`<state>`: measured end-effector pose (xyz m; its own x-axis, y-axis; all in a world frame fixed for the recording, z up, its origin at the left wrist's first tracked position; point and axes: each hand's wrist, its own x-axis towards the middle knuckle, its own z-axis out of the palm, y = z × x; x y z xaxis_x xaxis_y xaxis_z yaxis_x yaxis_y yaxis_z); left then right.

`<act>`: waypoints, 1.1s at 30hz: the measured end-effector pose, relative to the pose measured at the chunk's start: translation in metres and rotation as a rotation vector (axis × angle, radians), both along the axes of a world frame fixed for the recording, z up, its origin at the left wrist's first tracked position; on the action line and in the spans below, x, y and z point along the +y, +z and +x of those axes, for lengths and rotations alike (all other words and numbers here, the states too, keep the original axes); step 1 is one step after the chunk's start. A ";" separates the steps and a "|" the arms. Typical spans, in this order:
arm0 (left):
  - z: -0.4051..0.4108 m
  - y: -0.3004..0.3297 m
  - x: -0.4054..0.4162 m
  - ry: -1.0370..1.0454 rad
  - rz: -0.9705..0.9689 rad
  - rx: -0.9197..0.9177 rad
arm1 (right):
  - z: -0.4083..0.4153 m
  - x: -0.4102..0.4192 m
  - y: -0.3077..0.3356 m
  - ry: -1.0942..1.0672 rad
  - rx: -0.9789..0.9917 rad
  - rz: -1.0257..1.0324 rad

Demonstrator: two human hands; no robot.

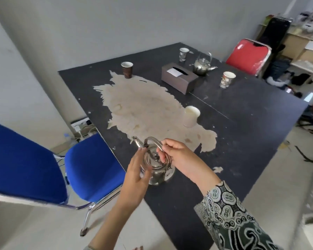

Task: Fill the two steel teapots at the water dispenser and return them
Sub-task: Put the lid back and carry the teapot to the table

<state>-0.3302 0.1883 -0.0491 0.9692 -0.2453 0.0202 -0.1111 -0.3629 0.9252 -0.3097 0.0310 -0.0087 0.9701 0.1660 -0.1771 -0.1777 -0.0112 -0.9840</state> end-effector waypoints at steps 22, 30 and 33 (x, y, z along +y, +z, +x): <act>0.068 -0.050 -0.150 0.070 0.862 0.120 | 0.121 -0.097 -0.016 0.213 0.222 -0.057; 0.108 -0.057 -0.157 0.019 0.938 0.110 | 0.158 -0.106 -0.038 0.122 0.138 -0.178; 0.133 -0.058 -0.159 0.003 0.945 0.111 | 0.177 -0.108 -0.044 0.111 0.075 -0.184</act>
